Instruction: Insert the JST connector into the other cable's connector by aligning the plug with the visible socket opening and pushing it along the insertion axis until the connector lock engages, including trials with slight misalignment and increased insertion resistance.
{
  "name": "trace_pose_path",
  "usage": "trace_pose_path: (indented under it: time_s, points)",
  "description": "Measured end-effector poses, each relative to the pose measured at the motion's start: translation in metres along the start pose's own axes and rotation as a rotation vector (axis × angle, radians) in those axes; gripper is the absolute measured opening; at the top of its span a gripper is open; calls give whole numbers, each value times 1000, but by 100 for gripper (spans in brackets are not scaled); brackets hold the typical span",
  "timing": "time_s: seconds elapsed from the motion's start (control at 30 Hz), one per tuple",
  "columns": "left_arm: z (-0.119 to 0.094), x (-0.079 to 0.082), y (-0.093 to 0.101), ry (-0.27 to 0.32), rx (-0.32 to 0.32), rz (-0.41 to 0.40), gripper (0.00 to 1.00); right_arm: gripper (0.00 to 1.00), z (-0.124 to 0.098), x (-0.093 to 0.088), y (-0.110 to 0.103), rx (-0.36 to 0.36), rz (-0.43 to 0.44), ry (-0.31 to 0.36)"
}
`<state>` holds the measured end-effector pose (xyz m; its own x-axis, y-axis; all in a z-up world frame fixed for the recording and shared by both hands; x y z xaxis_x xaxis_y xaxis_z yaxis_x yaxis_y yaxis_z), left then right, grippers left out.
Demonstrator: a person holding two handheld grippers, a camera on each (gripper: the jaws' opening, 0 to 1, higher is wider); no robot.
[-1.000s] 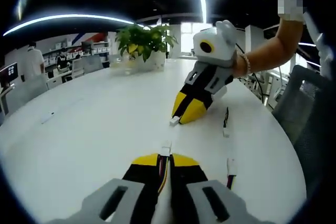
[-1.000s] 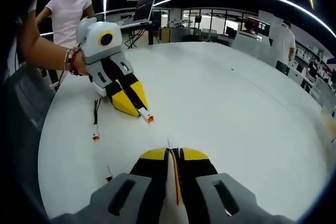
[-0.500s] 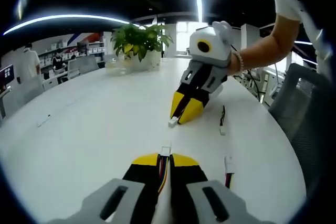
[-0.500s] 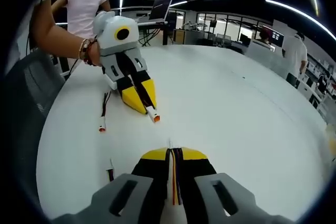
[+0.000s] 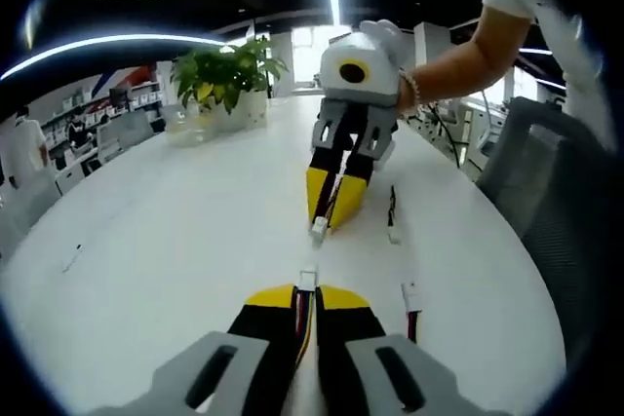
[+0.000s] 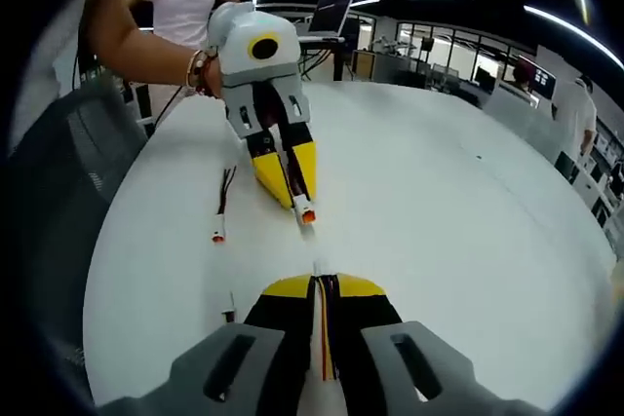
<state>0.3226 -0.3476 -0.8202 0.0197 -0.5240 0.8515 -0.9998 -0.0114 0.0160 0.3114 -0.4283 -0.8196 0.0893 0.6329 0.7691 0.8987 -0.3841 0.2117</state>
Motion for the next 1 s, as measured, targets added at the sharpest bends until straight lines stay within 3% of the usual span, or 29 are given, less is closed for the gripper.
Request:
trace_pose_path:
  time_s: [0.3, 1.0]
  points:
    - [6, 4, 6, -54, -26, 26, 1, 4, 0, 7, -6, 27, -67, -8]
    - [12, 5, 8, -63, -44, 31, 1, 4, 14, 12, -13, 67, -132, -18]
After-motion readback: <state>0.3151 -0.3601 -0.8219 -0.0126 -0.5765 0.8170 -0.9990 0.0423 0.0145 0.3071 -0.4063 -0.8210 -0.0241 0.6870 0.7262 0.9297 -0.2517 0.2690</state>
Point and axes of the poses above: the point that each gripper's makers call its tool centre point, and the gripper's own axes: z roughly forward along the fingers, y roughly to its right, x roughly out of its top, the point moved 2 cm from there along -z, roughly backward along the fingers, and after that the axes turned 13 degrees about -x, right-handed, at the moved point
